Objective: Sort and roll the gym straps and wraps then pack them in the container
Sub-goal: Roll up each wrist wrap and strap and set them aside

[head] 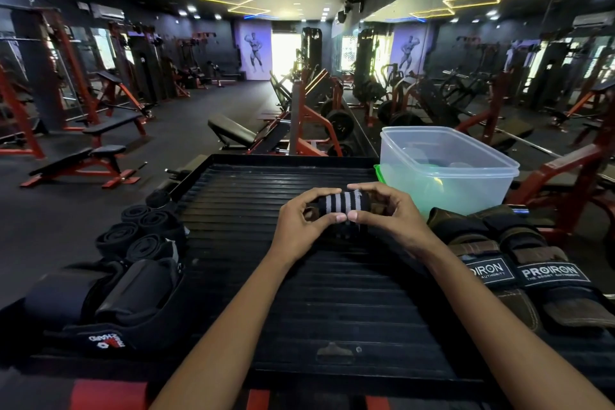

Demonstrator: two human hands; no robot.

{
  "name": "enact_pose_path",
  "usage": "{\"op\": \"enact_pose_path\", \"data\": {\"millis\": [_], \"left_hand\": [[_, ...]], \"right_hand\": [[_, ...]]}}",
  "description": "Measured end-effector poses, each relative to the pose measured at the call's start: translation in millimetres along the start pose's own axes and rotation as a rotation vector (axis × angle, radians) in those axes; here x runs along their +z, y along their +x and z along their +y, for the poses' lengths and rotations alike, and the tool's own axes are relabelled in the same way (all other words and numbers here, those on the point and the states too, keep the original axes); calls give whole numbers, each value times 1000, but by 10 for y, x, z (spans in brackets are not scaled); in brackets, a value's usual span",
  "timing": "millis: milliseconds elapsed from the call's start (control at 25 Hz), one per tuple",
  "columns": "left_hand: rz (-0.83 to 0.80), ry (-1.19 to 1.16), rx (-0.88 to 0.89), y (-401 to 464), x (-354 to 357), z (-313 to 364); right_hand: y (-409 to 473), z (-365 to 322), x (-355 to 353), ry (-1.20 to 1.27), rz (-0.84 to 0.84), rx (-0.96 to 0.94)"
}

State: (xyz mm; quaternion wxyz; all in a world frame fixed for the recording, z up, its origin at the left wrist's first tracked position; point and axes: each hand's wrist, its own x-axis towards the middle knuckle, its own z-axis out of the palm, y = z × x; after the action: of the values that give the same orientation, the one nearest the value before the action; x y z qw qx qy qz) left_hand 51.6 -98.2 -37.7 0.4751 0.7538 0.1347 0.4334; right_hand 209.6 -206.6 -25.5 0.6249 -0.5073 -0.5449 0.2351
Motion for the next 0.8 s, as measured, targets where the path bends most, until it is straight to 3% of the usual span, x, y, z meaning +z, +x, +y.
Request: {"op": "enact_pose_path", "data": {"millis": [800], "left_hand": [[-2,-23,-21,-2,-12,-8]], "right_hand": [[-9,-6,-6,24,-8,18]]}}
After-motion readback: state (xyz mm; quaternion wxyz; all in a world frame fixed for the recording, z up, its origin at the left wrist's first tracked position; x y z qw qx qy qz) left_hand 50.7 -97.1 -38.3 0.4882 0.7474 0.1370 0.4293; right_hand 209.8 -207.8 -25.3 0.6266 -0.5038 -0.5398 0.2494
